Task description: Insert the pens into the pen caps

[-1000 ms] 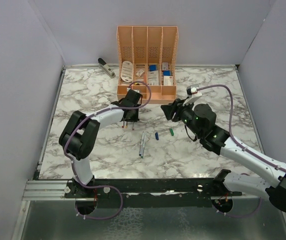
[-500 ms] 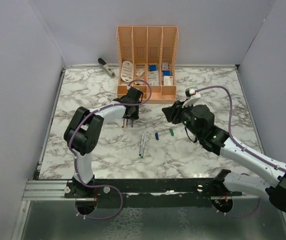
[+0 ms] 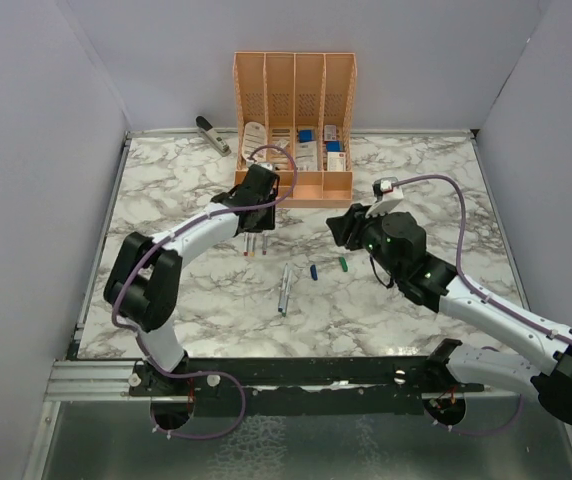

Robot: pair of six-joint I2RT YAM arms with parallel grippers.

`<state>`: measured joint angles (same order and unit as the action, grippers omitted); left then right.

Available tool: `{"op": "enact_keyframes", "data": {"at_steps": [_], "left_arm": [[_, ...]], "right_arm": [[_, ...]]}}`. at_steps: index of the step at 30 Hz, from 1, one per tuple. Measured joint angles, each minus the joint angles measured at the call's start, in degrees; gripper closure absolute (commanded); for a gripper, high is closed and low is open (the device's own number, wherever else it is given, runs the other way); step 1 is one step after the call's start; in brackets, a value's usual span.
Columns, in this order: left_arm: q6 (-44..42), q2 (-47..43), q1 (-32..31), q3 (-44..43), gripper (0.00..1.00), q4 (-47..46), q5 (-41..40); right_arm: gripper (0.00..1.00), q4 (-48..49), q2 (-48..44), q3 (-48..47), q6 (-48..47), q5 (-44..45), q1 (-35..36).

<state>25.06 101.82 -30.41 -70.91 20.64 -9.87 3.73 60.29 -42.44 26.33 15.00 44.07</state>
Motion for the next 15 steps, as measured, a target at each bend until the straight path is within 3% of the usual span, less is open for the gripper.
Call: {"op": "enact_keyframes", "data": {"at_steps": [3, 6, 9, 15], "left_arm": [[0.1, -6.4, -0.4, 2.5, 0.64, -0.4, 0.4], [0.6, -12.5, -1.4, 6.0, 0.66, -0.7, 1.3], [1.3, -15.8, -3.2, 9.7, 0.66, -0.8, 2.5], [2.6, -16.2, -7.2, 14.5, 0.68, 1.9, 4.6]], "right_arm": [[0.42, -0.9, 0.3, 0.0, 1.4, 2.0, 0.0], [0.33, -2.6, 1.2, 0.0, 3.8, 3.7, 0.0], [0.08, -3.8, 1.7, 0.7, 6.1, 4.6, 0.0], [0.04, -5.4, 0.6, 2.6, 9.7, 7.3, 0.0]]}}
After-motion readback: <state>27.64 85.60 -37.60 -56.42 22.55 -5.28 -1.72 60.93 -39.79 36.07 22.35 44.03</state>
